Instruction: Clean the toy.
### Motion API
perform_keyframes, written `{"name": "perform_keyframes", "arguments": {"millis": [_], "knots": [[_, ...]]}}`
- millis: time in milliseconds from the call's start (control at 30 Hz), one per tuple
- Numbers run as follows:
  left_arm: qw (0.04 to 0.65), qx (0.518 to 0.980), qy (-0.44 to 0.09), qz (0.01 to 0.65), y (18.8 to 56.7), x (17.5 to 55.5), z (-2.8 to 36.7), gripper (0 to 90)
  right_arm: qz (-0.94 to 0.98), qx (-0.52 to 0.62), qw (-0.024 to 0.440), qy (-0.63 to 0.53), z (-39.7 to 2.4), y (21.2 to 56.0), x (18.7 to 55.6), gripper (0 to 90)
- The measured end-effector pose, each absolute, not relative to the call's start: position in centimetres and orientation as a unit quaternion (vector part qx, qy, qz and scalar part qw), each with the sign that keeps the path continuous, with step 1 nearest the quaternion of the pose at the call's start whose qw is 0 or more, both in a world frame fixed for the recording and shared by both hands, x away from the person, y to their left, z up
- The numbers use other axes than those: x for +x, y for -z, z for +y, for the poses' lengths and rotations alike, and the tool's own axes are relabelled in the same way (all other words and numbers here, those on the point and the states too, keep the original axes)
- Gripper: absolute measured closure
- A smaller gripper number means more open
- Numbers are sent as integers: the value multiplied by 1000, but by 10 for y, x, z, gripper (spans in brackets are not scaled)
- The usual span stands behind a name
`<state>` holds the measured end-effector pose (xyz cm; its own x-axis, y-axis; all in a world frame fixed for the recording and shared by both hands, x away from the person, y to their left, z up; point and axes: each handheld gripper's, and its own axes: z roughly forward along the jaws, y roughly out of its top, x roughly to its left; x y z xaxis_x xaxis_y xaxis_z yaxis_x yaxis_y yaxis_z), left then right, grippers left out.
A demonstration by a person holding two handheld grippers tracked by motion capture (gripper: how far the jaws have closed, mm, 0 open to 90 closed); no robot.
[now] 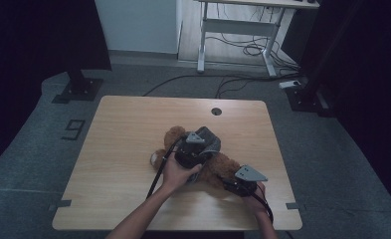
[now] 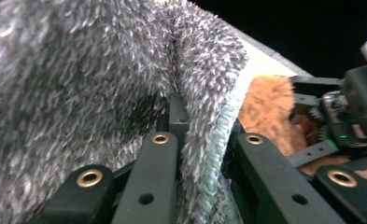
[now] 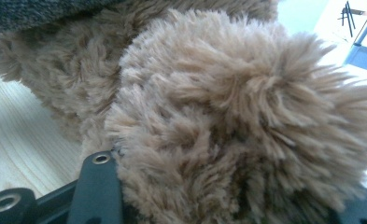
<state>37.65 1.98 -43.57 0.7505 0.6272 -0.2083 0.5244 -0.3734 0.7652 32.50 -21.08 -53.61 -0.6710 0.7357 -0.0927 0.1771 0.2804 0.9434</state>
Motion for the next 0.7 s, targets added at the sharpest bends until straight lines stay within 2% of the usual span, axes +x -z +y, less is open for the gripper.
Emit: {"name": "perform_keyframes", "arguments": {"millis": [100, 167, 233, 433, 700], "knots": [[429, 820, -59, 375, 441, 386, 38, 821, 754, 302, 271, -517, -211, 536, 325, 455], [453, 794, -10, 404, 448, 396, 66, 824, 754, 298, 272, -518, -210, 536, 325, 455], [461, 787, -5, 411, 449, 398, 75, 825, 754, 298, 272, -518, -209, 536, 325, 455], [467, 762, -28, 449, 450, 400, 125, 824, 754, 298, 272, -518, -210, 536, 325, 455], [432, 770, -61, 465, 465, 398, 149, 818, 755, 291, 268, -523, -213, 537, 326, 450]]}}
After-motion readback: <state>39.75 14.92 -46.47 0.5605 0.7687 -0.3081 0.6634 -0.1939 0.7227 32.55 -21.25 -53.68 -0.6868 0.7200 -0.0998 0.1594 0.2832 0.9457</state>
